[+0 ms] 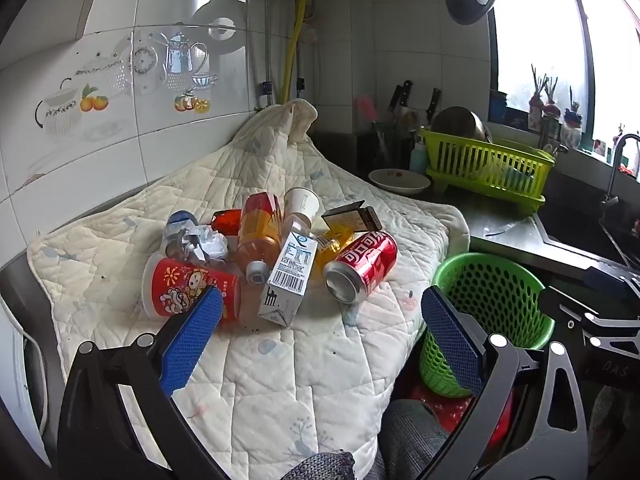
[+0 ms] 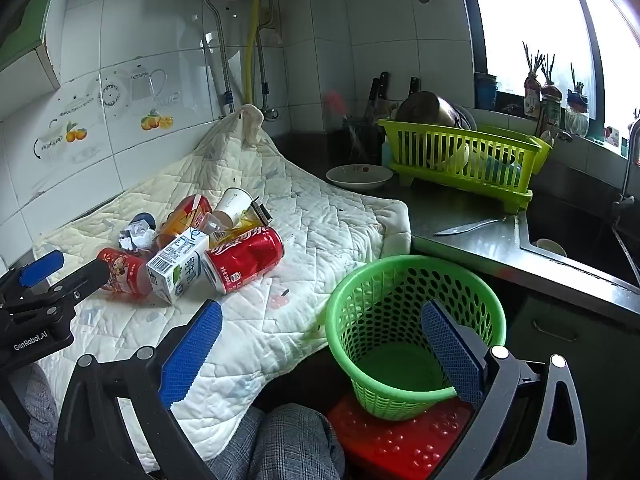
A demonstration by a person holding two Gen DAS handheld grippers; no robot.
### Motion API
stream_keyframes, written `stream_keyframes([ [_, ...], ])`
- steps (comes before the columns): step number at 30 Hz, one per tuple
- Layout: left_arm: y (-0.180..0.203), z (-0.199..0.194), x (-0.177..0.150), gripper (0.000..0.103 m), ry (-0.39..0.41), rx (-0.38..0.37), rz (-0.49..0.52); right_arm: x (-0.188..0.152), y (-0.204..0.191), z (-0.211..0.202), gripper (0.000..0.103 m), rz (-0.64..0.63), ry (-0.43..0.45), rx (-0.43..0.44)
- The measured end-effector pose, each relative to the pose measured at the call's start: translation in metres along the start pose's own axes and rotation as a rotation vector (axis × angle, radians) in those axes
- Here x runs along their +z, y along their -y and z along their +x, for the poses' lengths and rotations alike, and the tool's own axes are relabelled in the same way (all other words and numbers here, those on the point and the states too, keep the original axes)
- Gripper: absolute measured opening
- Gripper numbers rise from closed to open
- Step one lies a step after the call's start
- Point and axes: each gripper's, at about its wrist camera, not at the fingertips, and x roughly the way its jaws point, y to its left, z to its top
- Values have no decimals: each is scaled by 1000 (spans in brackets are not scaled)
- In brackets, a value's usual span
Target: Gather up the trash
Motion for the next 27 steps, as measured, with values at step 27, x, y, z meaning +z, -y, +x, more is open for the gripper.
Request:
stream_keyframes([
  [27,-3,6,-4,98,-24,-15,-4,0,-1,3,97,6,-5,11],
])
